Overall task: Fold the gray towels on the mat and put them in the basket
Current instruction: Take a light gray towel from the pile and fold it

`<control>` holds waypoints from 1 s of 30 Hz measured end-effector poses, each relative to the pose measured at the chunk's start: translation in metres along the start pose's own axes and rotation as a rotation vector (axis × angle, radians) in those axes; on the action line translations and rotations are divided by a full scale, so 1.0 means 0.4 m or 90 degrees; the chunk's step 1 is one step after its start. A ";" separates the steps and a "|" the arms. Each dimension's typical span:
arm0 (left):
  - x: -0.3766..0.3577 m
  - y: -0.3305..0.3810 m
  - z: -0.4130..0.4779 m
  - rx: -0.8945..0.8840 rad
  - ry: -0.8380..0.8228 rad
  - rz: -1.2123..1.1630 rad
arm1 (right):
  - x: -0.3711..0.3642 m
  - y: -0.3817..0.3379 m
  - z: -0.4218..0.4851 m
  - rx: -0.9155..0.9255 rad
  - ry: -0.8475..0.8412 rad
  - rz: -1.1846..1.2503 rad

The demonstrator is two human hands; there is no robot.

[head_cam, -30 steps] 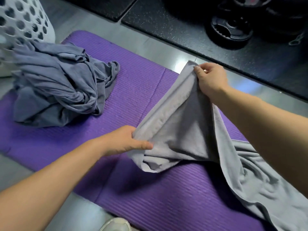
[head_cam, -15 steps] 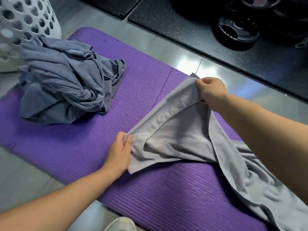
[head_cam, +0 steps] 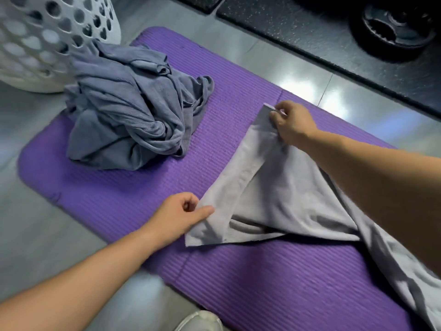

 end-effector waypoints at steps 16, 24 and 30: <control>0.031 0.078 0.004 -0.014 0.282 0.493 | 0.079 -0.008 -0.108 0.076 0.053 -0.008; -0.153 0.385 -0.012 -0.349 0.236 0.498 | 0.195 0.240 -0.606 -0.084 -0.102 -0.060; -0.625 0.527 -0.086 -0.559 -0.098 0.630 | 0.263 0.385 -0.878 -0.097 -0.185 -0.084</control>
Point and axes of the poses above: each hand's wrist, its own z-axis towards the middle knuckle, its own x-axis out of the back of the hand, y = z × x, the point moved 10 cm from there along z, towards the middle knuckle, and after that the axes turned 15 degrees about x, right-handed, at the moved point
